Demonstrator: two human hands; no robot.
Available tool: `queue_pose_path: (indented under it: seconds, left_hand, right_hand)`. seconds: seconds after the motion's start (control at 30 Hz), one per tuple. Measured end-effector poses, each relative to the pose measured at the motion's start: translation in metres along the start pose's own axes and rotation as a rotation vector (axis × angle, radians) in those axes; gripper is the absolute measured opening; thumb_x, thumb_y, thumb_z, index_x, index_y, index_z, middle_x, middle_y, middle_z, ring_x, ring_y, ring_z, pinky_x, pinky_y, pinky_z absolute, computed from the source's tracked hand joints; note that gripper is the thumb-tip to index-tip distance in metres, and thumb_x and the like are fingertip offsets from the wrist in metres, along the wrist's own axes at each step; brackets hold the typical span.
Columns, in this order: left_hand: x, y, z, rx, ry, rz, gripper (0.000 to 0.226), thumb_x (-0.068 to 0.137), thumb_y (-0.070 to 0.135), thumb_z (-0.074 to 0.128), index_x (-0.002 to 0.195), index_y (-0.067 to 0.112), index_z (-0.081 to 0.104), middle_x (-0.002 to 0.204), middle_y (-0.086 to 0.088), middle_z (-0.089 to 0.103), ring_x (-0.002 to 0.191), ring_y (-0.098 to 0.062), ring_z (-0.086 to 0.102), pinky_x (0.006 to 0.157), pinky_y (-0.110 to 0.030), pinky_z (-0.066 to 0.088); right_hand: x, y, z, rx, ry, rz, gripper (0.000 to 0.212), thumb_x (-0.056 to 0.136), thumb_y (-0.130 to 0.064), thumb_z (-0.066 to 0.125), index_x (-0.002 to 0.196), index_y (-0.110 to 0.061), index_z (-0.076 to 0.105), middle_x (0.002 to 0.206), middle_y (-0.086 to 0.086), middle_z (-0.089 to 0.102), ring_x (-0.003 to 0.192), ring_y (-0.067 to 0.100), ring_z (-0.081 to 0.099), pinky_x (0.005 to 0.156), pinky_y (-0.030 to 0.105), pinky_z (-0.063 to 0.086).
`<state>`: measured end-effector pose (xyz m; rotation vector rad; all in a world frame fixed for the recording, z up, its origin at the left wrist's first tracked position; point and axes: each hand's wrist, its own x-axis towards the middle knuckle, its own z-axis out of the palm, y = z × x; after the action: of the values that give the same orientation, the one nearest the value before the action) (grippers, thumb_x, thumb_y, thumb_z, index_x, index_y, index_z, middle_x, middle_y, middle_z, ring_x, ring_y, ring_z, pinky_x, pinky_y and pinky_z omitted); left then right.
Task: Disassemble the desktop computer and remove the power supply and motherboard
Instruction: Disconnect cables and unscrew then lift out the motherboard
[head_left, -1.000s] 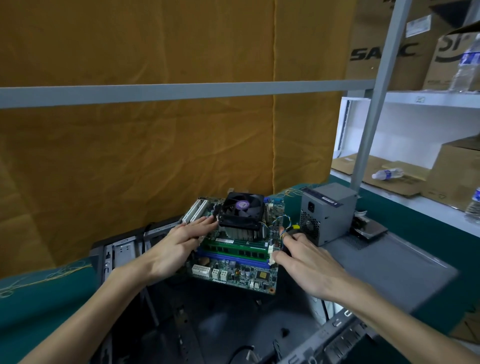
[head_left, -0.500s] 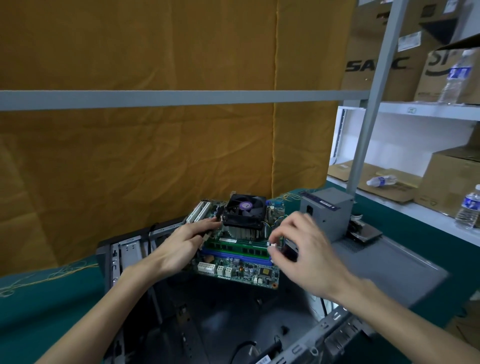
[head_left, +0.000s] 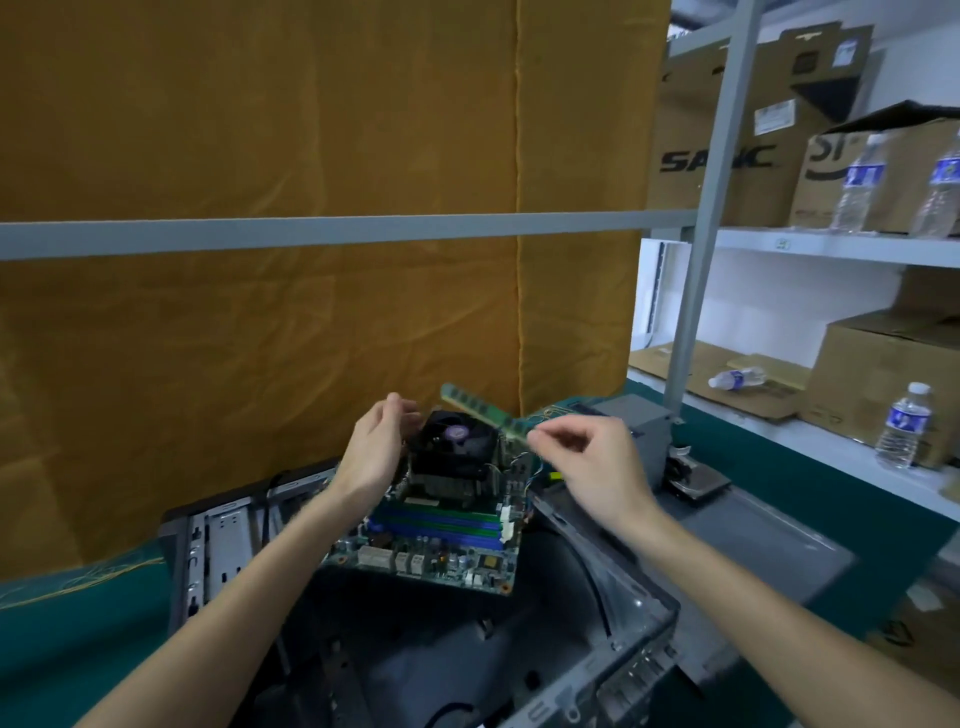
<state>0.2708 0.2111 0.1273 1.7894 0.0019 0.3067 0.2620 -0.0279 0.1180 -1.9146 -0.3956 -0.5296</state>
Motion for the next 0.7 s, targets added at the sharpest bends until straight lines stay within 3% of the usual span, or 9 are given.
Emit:
queue_pose_path:
  seconds: [0.07, 0.13, 0.23, 0.37, 0.53, 0.7]
  left_hand:
    - [0.003, 0.001, 0.010, 0.106, -0.031, 0.007, 0.047, 0.108, 0.044, 0.038, 0.139, 0.012, 0.054, 0.133, -0.002, 0.060, 0.122, -0.018, 0.054, 0.103, -0.034, 0.039]
    - [0.004, 0.001, 0.021, 0.124, -0.073, 0.014, 0.049, 0.104, 0.048, 0.048, 0.141, 0.016, 0.052, 0.131, 0.002, 0.059, 0.118, -0.014, 0.054, 0.095, -0.029, 0.039]
    - [0.003, -0.009, 0.033, 0.170, -0.033, 0.072, 0.057, 0.095, 0.052, 0.063, 0.141, 0.021, 0.049, 0.122, 0.009, 0.061, 0.109, -0.008, 0.061, 0.087, -0.025, 0.049]
    - [0.004, -0.020, 0.036, 0.158, 0.053, 0.120, 0.056, 0.092, 0.045, 0.070, 0.141, 0.026, 0.051, 0.119, 0.013, 0.062, 0.105, -0.001, 0.063, 0.080, -0.016, 0.052]
    - [0.004, -0.024, 0.036, 0.159, 0.061, 0.145, 0.050, 0.095, 0.041, 0.068, 0.140, 0.028, 0.053, 0.123, 0.011, 0.063, 0.111, -0.006, 0.064, 0.090, -0.024, 0.055]
    - [0.003, -0.022, 0.037, 0.157, 0.069, 0.156, 0.045, 0.096, 0.038, 0.067, 0.139, 0.029, 0.054, 0.121, 0.014, 0.064, 0.109, -0.004, 0.065, 0.081, -0.016, 0.054]
  right_hand:
    - [0.015, 0.022, -0.021, 0.029, 0.070, 0.097, 0.007, 0.089, -0.016, 0.078, 0.086, -0.021, 0.082, 0.071, -0.014, 0.074, 0.063, -0.002, 0.064, 0.062, 0.015, 0.049]
    - [0.033, 0.052, -0.042, 0.057, 0.143, 0.242, 0.008, 0.090, -0.018, 0.078, 0.086, -0.025, 0.081, 0.071, -0.010, 0.075, 0.060, 0.001, 0.064, 0.062, 0.022, 0.054]
    - [0.069, 0.100, -0.075, 0.094, 0.262, 0.452, 0.005, 0.087, -0.017, 0.081, 0.091, -0.013, 0.082, 0.069, -0.001, 0.074, 0.061, 0.010, 0.062, 0.065, 0.027, 0.053]
    - [0.105, 0.147, -0.105, 0.058, 0.304, 0.609, 0.007, 0.082, -0.014, 0.085, 0.086, -0.010, 0.080, 0.069, 0.004, 0.074, 0.060, 0.012, 0.062, 0.057, 0.022, 0.051]
    - [0.125, 0.179, -0.103, 0.011, 0.259, 0.686, 0.008, 0.080, -0.008, 0.086, 0.078, -0.011, 0.079, 0.069, 0.006, 0.075, 0.061, 0.014, 0.063, 0.057, 0.024, 0.053]
    - [0.120, 0.190, -0.090, -0.017, 0.196, 0.681, 0.007, 0.083, -0.010, 0.083, 0.089, -0.011, 0.081, 0.074, 0.005, 0.075, 0.062, 0.012, 0.061, 0.053, 0.023, 0.050]
